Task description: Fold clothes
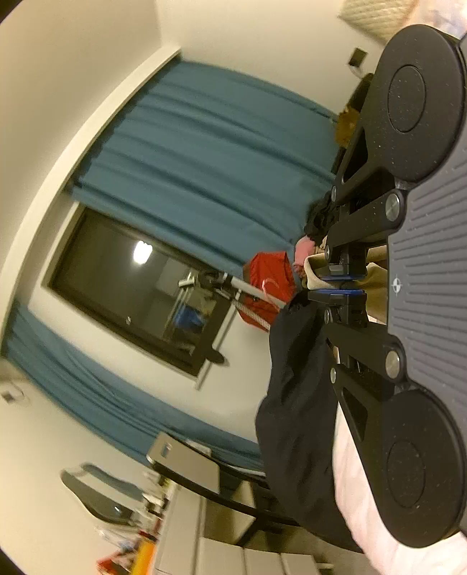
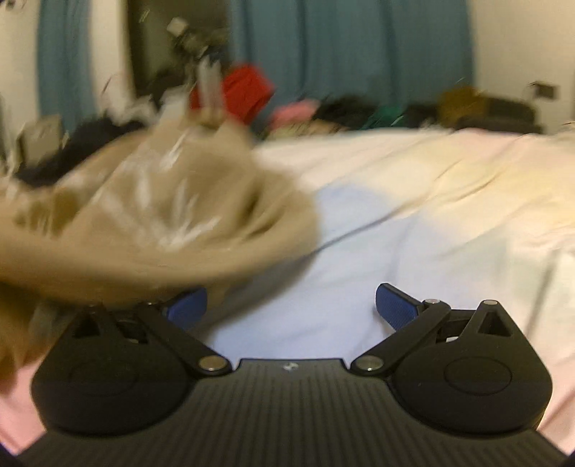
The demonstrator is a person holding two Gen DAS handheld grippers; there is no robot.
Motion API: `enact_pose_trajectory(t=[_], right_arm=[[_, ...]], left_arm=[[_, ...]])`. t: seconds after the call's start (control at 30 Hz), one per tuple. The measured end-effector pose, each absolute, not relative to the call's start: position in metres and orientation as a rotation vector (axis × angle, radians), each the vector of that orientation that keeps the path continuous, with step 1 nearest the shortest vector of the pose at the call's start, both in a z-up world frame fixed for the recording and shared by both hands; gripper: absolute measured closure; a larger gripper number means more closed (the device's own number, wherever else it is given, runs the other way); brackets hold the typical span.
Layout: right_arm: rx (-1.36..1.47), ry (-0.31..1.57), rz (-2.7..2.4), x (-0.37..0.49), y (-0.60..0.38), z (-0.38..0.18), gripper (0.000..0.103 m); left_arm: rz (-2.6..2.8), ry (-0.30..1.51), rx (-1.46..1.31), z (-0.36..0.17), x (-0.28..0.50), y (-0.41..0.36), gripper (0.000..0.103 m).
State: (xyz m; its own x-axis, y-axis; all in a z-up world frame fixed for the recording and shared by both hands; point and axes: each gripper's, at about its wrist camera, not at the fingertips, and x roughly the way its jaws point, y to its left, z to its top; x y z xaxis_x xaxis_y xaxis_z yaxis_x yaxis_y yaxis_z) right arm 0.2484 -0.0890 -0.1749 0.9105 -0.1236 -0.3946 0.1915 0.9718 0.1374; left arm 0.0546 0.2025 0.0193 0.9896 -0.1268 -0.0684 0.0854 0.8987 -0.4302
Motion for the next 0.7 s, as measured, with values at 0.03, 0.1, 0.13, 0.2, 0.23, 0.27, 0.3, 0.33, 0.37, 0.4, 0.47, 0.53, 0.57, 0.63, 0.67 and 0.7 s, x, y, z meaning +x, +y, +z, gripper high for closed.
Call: enact_pose_trajectory(t=[0.03,0.1,0.13,0.2,0.23,0.27,0.3,0.33,0.37,0.4,0.47,0.53,0.57,0.63,0.67,0.7], right_arm=[[0.184,0.355,-0.188,0.243,-0.093,-0.171,0.001],[0.188,0.318,-0.188,0.237,-0.098,-0.167,0.001],[0.185,0.326,-0.153,0.236,-0.098,-0.166,0.001],[0.160,0.373,-0.069,0.238,-0.093,-0.168,0.001],[0.121,0.428,-0.016,0.240,-0.085,-0.172,0.001],[0.078,0.482,0.034,0.241,-0.076,-0.177,0.001],[0.040,0.518,0.073,0.241,-0.067,-0.181,0.001],[0.004,0.544,0.105,0.241,-0.059,-0.185,0.001],[-0.033,0.549,0.118,0.240,-0.053,-0.187,0.001],[-0.065,0.544,0.122,0.241,-0.048,-0.188,0.001],[-0.098,0.565,0.131,0.250,-0.042,-0.189,0.001],[-0.090,0.570,0.108,0.264,-0.041,-0.188,0.001],[-0.073,0.561,0.080,0.270,-0.044,-0.185,0.004],[0.010,0.533,-0.011,0.281,-0.059,-0.178,0.017],[0.074,0.503,-0.059,0.284,-0.071,-0.173,0.024],[0.143,0.465,-0.107,0.285,-0.084,-0.168,0.024]], left_arm=[[-0.102,0.103,-0.449,0.019,0.056,0.206,0.099],[-0.084,0.120,-0.459,0.018,0.056,0.209,0.099],[-0.076,0.128,-0.464,0.019,0.056,0.211,0.099],[-0.061,0.137,-0.468,0.019,0.055,0.213,0.098],[-0.054,0.139,-0.466,0.019,0.055,0.213,0.098],[-0.043,0.139,-0.456,0.019,0.054,0.212,0.098],[-0.030,0.141,-0.445,0.019,0.054,0.211,0.098],[-0.015,0.142,-0.436,0.019,0.055,0.210,0.098],[0.001,0.144,-0.434,0.019,0.057,0.210,0.098],[0.015,0.144,-0.435,0.020,0.059,0.210,0.098],[0.036,0.139,-0.446,0.019,0.063,0.211,0.098],[0.053,0.135,-0.447,0.019,0.067,0.211,0.098],[0.062,0.133,-0.440,0.018,0.068,0.209,0.098],[0.073,0.133,-0.422,0.018,0.069,0.206,0.098],[0.072,0.131,-0.414,0.018,0.069,0.204,0.098],[0.060,0.124,-0.414,0.018,0.067,0.203,0.098]])
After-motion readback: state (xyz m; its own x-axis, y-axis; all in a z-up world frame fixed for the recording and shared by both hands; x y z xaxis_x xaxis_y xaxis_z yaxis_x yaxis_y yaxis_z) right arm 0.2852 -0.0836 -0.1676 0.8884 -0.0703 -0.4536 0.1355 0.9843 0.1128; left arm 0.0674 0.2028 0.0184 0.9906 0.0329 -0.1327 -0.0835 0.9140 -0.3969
